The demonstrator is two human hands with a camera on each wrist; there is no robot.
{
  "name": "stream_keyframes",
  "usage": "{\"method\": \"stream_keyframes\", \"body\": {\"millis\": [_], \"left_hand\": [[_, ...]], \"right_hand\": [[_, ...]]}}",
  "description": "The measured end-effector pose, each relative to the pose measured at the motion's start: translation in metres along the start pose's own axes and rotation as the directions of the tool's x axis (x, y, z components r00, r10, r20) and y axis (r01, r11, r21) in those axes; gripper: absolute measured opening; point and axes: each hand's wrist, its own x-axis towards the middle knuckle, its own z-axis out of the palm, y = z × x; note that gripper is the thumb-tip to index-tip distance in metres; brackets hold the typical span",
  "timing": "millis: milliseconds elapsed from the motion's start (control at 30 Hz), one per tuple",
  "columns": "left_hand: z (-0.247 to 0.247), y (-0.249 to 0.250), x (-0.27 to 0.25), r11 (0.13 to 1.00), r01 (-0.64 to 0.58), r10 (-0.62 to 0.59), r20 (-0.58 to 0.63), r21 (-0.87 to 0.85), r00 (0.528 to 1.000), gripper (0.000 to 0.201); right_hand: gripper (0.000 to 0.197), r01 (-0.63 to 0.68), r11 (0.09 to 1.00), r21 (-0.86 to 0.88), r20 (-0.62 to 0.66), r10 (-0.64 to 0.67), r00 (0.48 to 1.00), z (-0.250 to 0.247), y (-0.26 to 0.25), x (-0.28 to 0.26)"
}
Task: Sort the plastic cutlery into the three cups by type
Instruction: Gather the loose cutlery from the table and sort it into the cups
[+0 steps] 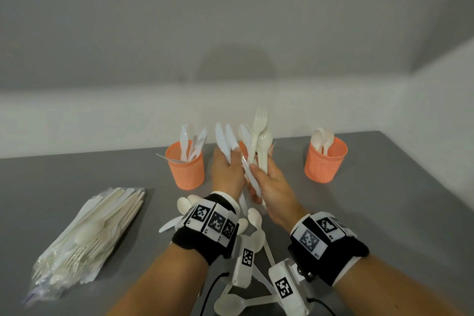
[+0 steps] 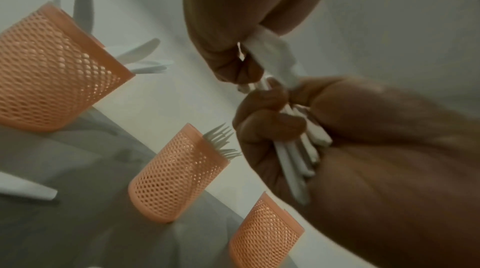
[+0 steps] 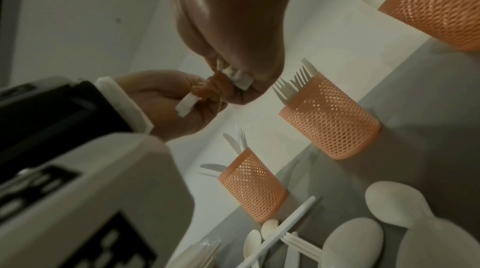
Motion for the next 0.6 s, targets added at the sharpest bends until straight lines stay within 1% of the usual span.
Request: {"method": "stream_keyframes", "body": {"millis": [67, 133, 200, 267, 300, 367, 400, 467, 500, 533, 600], "left_hand": [[0.001, 0.0, -0.003, 0.999, -0.033, 0.031, 0.07, 0.035, 0.997, 0.012], [0.0, -0.002, -0.004, 0.997, -0.063, 0.057, 0.109, 0.049, 0.992, 0.011], [-0.001, -0.003, -0.003, 0.997, -0.053, 0.045, 0.151, 0.048, 0.988, 0.01], [-0.002, -0.003, -0.003, 0.998, -0.031, 0.02, 0.208, 0.051, 0.978, 0.017], [-0.002, -0.002, -0.003, 0.999, -0.019, 0.009, 0.212, 0.045, 0.977, 0.021], [-0.006, 0.0, 0.001, 0.999, -0.002, -0.004, 0.159, 0.038, 0.987, 0.026], [-0.008, 0.002, 0.006, 1.0, 0.004, -0.007, 0.123, 0.03, 0.992, 0.026], [-0.019, 0.011, 0.019, 0.999, 0.025, -0.023, 0.037, -0.049, 0.999, 0.023], [-0.028, 0.018, 0.028, 0.994, 0.019, -0.021, -0.014, -0.104, 1.0, 0.021], [-0.037, 0.026, 0.038, 0.99, -0.008, -0.002, -0.071, -0.14, 0.997, 0.02], [-0.056, 0.044, 0.059, 0.988, -0.118, 0.098, -0.184, -0.1, 0.978, 0.021]], "right_hand": [[0.034, 0.008, 1.0, -0.01, -0.015, -0.008, 1.0, 0.0, -0.001, 0.0], [0.034, 0.036, 0.999, -0.017, -0.025, -0.037, 0.999, -0.001, -0.002, 0.0], [0.036, 0.033, 0.999, -0.012, -0.058, -0.034, 0.998, -0.003, 0.0, 0.001], [0.036, 0.004, 1.0, 0.008, -0.09, -0.003, 0.996, -0.004, 0.002, 0.002], [0.037, -0.008, 1.0, 0.014, -0.097, 0.009, 0.995, -0.004, 0.002, 0.002], [0.034, -0.017, 1.0, -0.006, -0.126, 0.016, 0.992, -0.005, 0.003, 0.002], [0.031, -0.023, 1.0, -0.021, -0.161, 0.019, 0.987, -0.007, 0.003, 0.003], [0.022, -0.042, 0.999, -0.01, -0.209, 0.039, 0.977, -0.011, 0.004, 0.005], [0.019, -0.048, 0.999, -0.003, -0.212, 0.046, 0.976, -0.012, 0.003, 0.006], [0.017, -0.053, 0.999, -0.006, -0.205, 0.051, 0.978, -0.013, 0.003, 0.006], [0.016, -0.068, 0.997, -0.03, -0.186, 0.061, 0.981, -0.013, 0.002, 0.006]]}}
